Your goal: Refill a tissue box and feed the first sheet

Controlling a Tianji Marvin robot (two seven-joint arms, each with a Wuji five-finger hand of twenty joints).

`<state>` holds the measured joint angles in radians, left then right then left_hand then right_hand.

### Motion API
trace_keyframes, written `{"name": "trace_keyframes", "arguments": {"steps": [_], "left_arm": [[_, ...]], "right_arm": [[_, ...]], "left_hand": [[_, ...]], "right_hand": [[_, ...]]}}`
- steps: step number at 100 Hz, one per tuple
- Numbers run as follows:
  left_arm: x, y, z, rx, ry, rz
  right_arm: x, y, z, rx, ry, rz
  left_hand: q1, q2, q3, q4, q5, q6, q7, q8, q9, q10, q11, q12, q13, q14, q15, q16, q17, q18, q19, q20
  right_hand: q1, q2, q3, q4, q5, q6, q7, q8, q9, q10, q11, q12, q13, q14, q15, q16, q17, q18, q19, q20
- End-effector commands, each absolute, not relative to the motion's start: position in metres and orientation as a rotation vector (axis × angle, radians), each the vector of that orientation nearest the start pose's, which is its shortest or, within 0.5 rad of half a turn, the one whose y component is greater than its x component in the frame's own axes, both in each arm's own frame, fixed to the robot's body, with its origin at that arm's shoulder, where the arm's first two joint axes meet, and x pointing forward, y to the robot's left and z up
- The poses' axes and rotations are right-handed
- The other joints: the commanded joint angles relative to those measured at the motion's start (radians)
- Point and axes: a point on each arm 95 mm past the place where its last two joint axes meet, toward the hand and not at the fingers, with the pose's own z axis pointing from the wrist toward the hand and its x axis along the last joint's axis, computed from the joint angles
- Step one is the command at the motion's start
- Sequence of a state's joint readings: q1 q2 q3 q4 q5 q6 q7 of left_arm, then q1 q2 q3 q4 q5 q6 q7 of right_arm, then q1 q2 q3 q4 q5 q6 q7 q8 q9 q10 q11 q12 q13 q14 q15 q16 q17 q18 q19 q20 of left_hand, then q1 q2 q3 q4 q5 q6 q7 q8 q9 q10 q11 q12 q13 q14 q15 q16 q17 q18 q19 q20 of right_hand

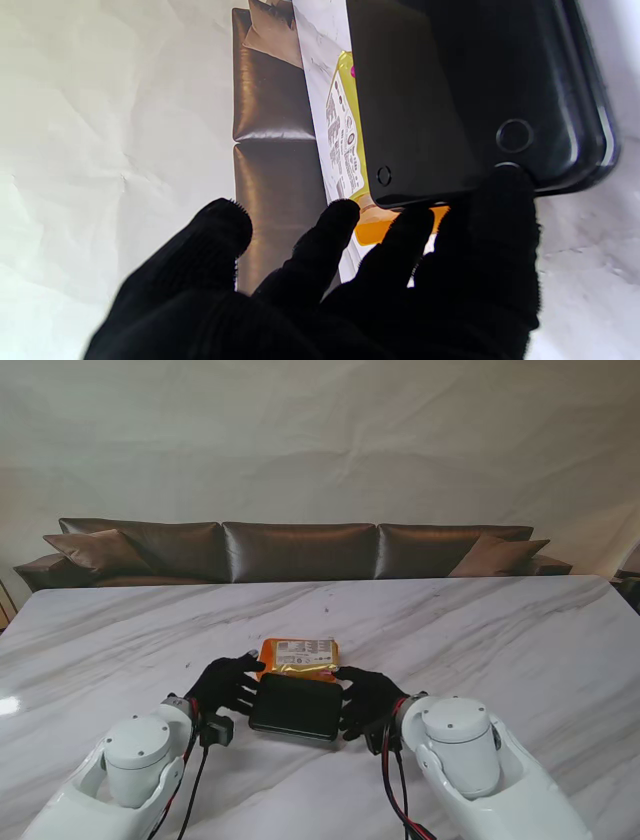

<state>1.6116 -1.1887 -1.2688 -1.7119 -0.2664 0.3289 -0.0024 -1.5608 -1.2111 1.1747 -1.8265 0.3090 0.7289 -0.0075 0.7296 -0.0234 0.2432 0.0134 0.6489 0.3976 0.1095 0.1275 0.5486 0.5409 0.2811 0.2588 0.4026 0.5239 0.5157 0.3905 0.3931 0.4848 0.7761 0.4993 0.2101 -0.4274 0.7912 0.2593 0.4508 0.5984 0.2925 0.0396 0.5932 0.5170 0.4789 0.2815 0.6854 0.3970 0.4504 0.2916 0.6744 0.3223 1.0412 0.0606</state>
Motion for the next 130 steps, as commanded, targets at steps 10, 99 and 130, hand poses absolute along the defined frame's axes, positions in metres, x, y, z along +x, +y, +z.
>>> {"name": "trace_keyframes", "arguments": {"steps": [10, 99, 130], "left_arm": [[0.386, -0.034, -0.316, -2.646, 0.568, -1.914], [0.407, -0.036, -0.301, -2.620, 0.594, -1.926], [0.420, -0.037, -0.297, -2.623, 0.594, -1.921]], "right_arm": [[0.373, 0.088, -0.300, -2.499, -0.615, -1.338], [0.388, 0.092, -0.286, -2.477, -0.618, -1.370], [0.404, 0.092, -0.283, -2.478, -0.615, -1.367]], "left_hand": [[-0.016, -0.016, 0.017, 0.040, 0.020, -0.001, 0.011, -0.006, 0.041, -0.123, 0.102, 0.049, -0.004, -0.017, 0.059, 0.007, 0.016, -0.014, 0.240, -0.017], [-0.018, -0.018, 0.018, 0.040, 0.023, 0.001, 0.012, -0.005, 0.043, -0.122, 0.101, 0.048, -0.002, -0.015, 0.059, 0.007, 0.020, -0.012, 0.241, -0.018], [-0.017, -0.017, 0.020, 0.040, 0.023, 0.001, 0.012, -0.005, 0.044, -0.121, 0.101, 0.048, -0.001, -0.015, 0.059, 0.007, 0.019, -0.010, 0.240, -0.019]], "right_hand": [[0.007, 0.009, -0.020, 0.032, 0.033, -0.121, 0.073, 0.027, 0.039, -0.090, 0.007, -0.006, 0.009, -0.033, 0.004, 0.000, 0.005, -0.038, -0.003, -0.008], [0.007, 0.008, -0.020, 0.033, 0.035, -0.122, 0.073, 0.027, 0.039, -0.091, 0.006, -0.006, 0.010, -0.032, 0.003, 0.000, 0.004, -0.035, -0.003, -0.007], [0.008, 0.010, -0.021, 0.032, 0.034, -0.122, 0.073, 0.027, 0.039, -0.091, 0.006, -0.006, 0.009, -0.033, 0.003, 0.000, 0.004, -0.035, -0.003, -0.007]]}}
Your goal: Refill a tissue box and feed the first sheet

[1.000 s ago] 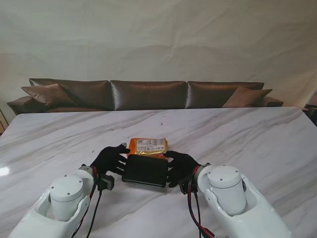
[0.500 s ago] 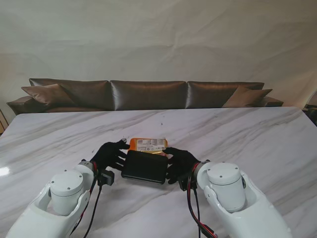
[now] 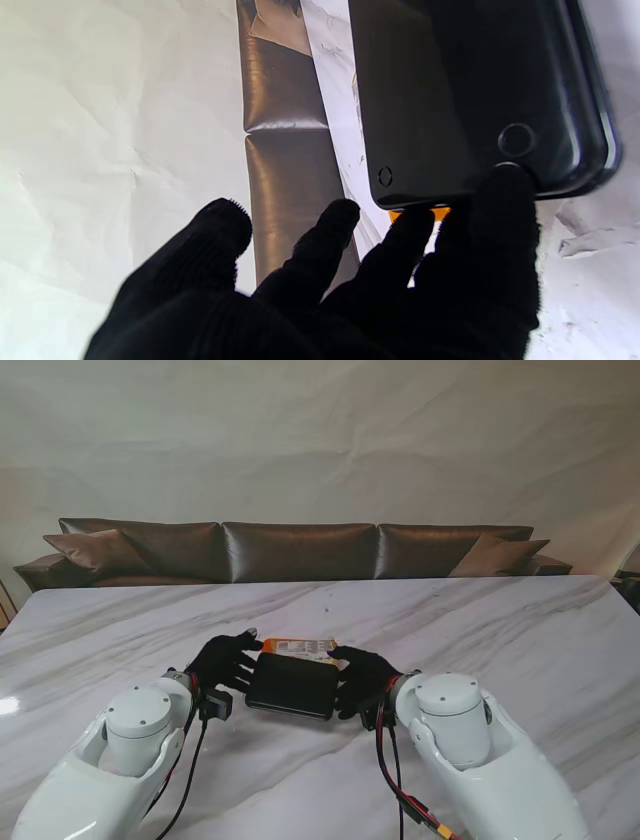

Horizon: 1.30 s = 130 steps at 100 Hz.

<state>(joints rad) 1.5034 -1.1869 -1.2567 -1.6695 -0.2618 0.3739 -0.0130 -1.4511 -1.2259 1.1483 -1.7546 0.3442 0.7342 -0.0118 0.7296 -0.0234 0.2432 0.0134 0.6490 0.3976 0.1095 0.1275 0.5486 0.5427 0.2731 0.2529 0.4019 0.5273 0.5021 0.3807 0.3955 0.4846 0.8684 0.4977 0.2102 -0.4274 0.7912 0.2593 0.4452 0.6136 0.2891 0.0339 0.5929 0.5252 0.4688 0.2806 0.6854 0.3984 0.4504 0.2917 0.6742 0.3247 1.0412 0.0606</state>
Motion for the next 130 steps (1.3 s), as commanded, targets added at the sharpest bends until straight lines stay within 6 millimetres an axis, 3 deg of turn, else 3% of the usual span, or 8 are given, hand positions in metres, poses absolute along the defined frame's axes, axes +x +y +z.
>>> {"name": "trace_keyframes", "arguments": {"steps": [1, 130], "left_arm": [[0.420, -0.037, -0.297, -2.622, 0.594, -1.921], [0.477, -0.045, -0.290, -2.609, 0.608, -1.941]], "right_arm": [[0.405, 0.092, -0.283, -2.478, -0.615, -1.368], [0.470, 0.089, -0.275, -2.477, -0.592, -1.377]], "left_hand": [[-0.018, -0.018, 0.019, 0.040, 0.023, 0.000, 0.012, -0.005, 0.044, -0.124, 0.109, 0.054, -0.001, -0.019, 0.073, 0.017, 0.017, -0.011, 0.147, -0.017], [-0.018, -0.016, 0.016, 0.042, 0.023, 0.001, 0.013, -0.005, 0.046, -0.123, 0.108, 0.054, 0.000, -0.018, 0.073, 0.017, 0.019, -0.011, 0.149, -0.017]], "right_hand": [[0.008, 0.010, -0.021, 0.032, 0.040, -0.138, 0.076, 0.032, 0.039, -0.099, 0.016, -0.005, 0.009, -0.034, 0.003, 0.000, 0.004, -0.037, -0.003, -0.007], [0.009, 0.013, -0.022, 0.032, 0.039, -0.139, 0.084, 0.037, 0.039, -0.099, 0.015, -0.006, 0.007, -0.037, 0.000, -0.002, 0.002, -0.039, -0.004, -0.006]]}}
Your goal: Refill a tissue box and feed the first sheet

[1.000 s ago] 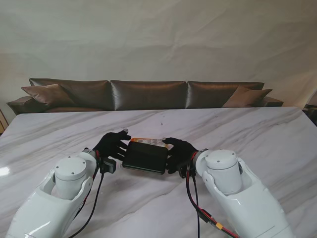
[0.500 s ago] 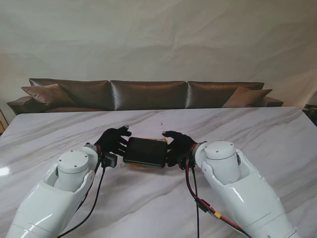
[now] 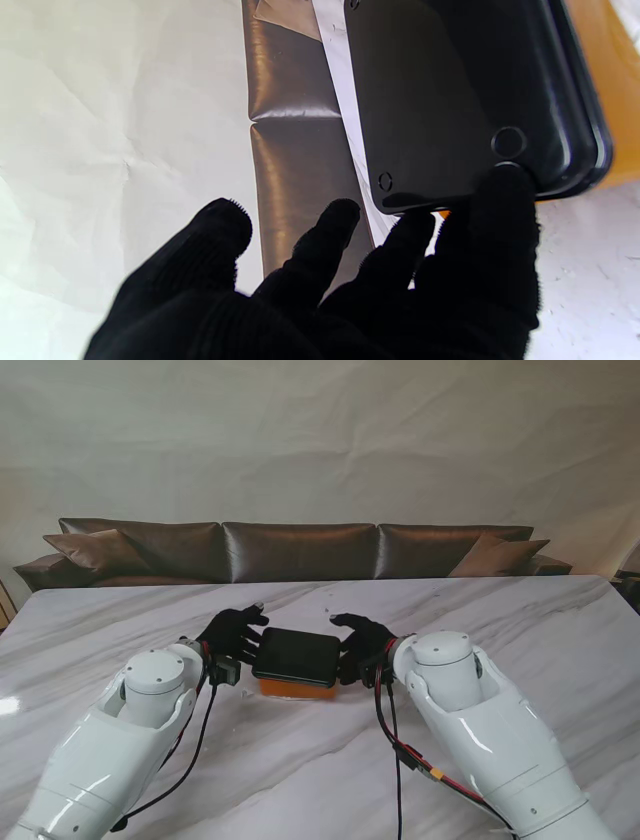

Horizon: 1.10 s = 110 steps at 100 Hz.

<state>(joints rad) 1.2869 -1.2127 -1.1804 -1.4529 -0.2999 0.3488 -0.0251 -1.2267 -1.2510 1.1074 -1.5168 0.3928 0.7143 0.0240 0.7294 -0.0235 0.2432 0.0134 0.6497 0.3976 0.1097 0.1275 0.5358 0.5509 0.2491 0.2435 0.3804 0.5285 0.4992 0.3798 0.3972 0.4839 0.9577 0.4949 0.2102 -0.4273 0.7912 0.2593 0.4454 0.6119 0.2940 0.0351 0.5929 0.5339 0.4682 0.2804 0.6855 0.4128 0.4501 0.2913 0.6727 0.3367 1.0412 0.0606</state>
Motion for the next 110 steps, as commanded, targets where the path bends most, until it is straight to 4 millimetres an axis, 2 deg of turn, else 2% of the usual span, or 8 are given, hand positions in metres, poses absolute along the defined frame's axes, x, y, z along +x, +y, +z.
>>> {"name": "trace_keyframes", "arguments": {"steps": [1, 51, 110], "left_arm": [[0.477, -0.044, -0.290, -2.609, 0.608, -1.941], [0.487, -0.043, -0.296, -2.636, 0.600, -1.918], [0.489, -0.044, -0.309, -2.682, 0.588, -1.877]], "right_arm": [[0.470, 0.089, -0.275, -2.477, -0.590, -1.378], [0.492, 0.086, -0.278, -2.483, -0.538, -1.390], [0.501, 0.083, -0.292, -2.493, -0.521, -1.351]], "left_hand": [[-0.018, -0.016, 0.016, 0.042, 0.022, 0.001, 0.012, -0.005, 0.059, -0.132, 0.132, 0.063, 0.021, -0.020, 0.076, 0.018, 0.017, -0.010, 0.059, -0.014], [-0.018, -0.015, 0.014, 0.042, 0.022, 0.001, 0.012, -0.005, 0.058, -0.132, 0.131, 0.062, 0.020, -0.019, 0.075, 0.017, 0.015, -0.010, 0.058, -0.015], [-0.017, -0.015, 0.013, 0.042, 0.021, 0.000, 0.012, -0.005, 0.057, -0.132, 0.132, 0.063, 0.020, -0.020, 0.076, 0.018, 0.015, -0.010, 0.059, -0.014]], "right_hand": [[0.009, 0.013, -0.022, 0.032, 0.039, -0.138, 0.079, 0.036, 0.038, -0.109, 0.015, -0.006, 0.008, -0.053, 0.001, -0.001, 0.004, -0.051, -0.005, -0.006], [0.011, 0.015, -0.024, 0.032, 0.038, -0.140, 0.080, 0.036, 0.038, -0.111, 0.013, -0.007, 0.005, -0.055, -0.003, -0.003, -0.001, -0.052, -0.008, -0.006], [0.013, 0.019, -0.029, 0.032, 0.038, -0.142, 0.083, 0.037, 0.036, -0.113, 0.011, -0.007, 0.002, -0.057, -0.007, -0.004, -0.006, -0.054, -0.012, -0.005]]}}
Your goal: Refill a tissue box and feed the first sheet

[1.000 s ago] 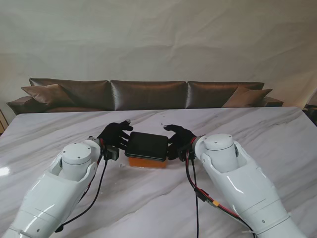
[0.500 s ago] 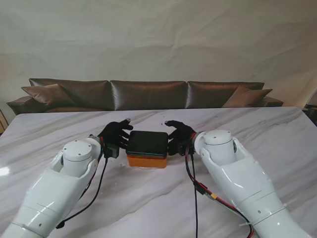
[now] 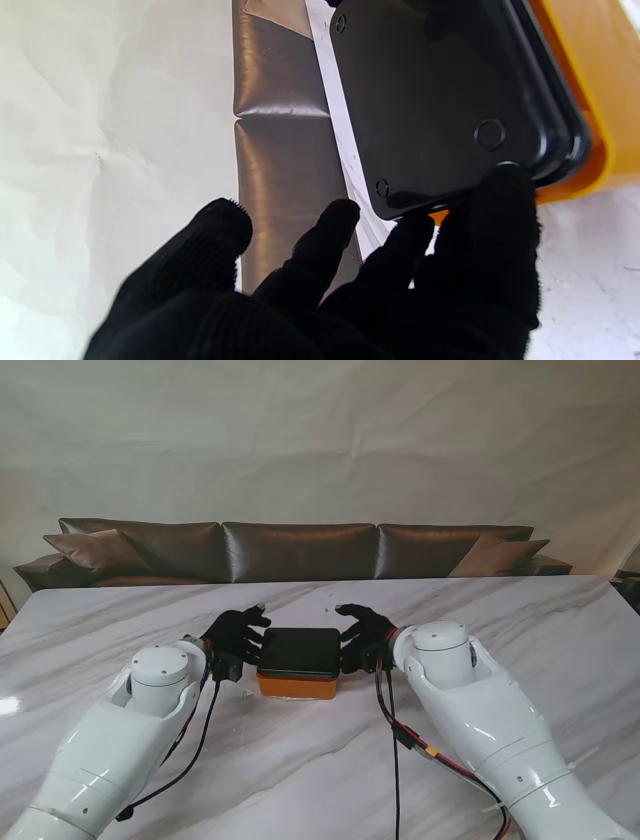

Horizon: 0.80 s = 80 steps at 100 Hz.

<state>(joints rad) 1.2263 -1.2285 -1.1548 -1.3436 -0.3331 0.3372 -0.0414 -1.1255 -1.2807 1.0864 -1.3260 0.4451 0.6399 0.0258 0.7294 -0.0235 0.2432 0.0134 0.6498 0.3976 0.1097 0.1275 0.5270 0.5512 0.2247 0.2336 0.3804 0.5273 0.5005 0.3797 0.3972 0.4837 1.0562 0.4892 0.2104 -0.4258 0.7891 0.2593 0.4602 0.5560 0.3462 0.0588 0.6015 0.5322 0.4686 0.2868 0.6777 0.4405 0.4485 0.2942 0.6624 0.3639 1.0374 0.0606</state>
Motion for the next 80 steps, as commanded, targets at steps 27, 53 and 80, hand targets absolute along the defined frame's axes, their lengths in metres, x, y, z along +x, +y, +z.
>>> {"name": "trace_keyframes", "arguments": {"steps": [27, 53, 80], "left_arm": [[0.490, -0.040, -0.314, -2.691, 0.574, -1.872], [0.493, -0.038, -0.318, -2.696, 0.556, -1.876], [0.494, -0.037, -0.322, -2.694, 0.554, -1.868]], "right_arm": [[0.501, 0.084, -0.294, -2.493, -0.523, -1.342], [0.502, 0.080, -0.296, -2.509, -0.520, -1.335], [0.502, 0.080, -0.301, -2.515, -0.511, -1.321]], "left_hand": [[-0.016, -0.014, 0.013, 0.042, 0.021, -0.001, 0.012, -0.005, 0.066, -0.133, 0.157, 0.073, 0.020, -0.020, 0.074, 0.018, 0.013, -0.011, -0.040, -0.008], [-0.017, -0.014, 0.011, 0.043, 0.021, -0.003, 0.013, -0.004, 0.065, -0.134, 0.155, 0.072, 0.019, -0.020, 0.073, 0.017, 0.011, -0.012, -0.039, -0.008], [-0.017, -0.014, 0.010, 0.043, 0.021, -0.005, 0.013, -0.004, 0.066, -0.137, 0.156, 0.073, 0.018, -0.022, 0.072, 0.017, 0.009, -0.014, -0.039, -0.007]], "right_hand": [[0.012, 0.019, -0.028, 0.033, 0.022, -0.087, 0.032, 0.014, 0.026, -0.112, 0.010, -0.014, 0.010, -0.086, -0.005, -0.007, 0.004, -0.081, -0.009, -0.005], [0.012, 0.020, -0.028, 0.033, 0.021, -0.086, 0.033, 0.015, 0.026, -0.112, 0.010, -0.014, 0.009, -0.085, -0.006, -0.007, 0.003, -0.082, -0.010, -0.004], [0.014, 0.020, -0.029, 0.033, 0.021, -0.086, 0.034, 0.015, 0.026, -0.111, 0.011, -0.013, 0.010, -0.085, -0.005, -0.007, 0.002, -0.081, -0.010, -0.003]]}}
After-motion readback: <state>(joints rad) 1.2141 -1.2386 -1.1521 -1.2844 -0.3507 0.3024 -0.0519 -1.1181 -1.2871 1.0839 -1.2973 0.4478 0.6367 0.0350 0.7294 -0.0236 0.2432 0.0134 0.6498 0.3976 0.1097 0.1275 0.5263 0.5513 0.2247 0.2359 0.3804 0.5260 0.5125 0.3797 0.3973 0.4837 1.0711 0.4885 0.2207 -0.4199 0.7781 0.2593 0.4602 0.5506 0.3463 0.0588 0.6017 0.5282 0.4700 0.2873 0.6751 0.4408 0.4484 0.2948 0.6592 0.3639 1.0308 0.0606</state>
